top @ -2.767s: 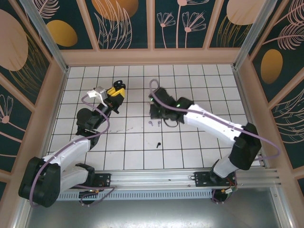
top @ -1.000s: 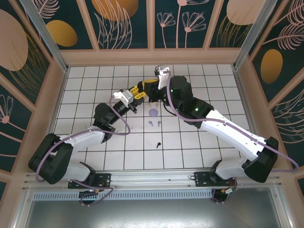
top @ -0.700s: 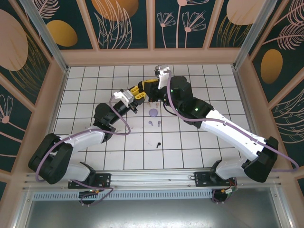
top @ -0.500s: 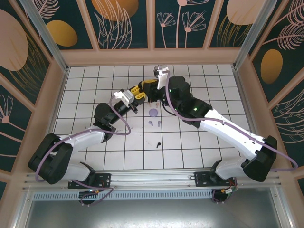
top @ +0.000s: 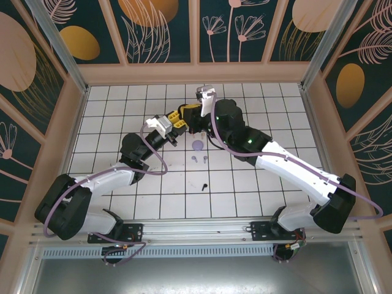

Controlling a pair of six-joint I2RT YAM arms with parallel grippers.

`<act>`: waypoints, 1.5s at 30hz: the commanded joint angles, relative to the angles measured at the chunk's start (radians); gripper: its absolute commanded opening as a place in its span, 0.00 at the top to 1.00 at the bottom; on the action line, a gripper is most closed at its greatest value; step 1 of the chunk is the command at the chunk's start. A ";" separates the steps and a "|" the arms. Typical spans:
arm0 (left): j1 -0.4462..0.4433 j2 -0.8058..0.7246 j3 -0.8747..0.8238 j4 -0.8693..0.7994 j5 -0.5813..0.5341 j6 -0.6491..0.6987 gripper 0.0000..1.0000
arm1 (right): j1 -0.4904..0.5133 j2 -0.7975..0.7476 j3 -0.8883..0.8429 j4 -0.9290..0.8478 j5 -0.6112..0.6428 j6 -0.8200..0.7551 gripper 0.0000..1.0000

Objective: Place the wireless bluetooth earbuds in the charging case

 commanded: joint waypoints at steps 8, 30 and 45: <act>-0.009 -0.022 0.036 0.019 0.006 -0.017 1.00 | 0.099 0.058 0.012 -0.109 0.128 -0.110 0.90; -0.011 -0.013 -0.009 0.058 -0.026 -0.063 1.00 | 0.030 -0.042 0.203 -0.217 0.187 0.144 0.23; -0.011 -0.022 -0.071 0.082 -0.063 -0.066 1.00 | -0.048 -0.164 -0.195 -0.538 0.075 0.649 0.32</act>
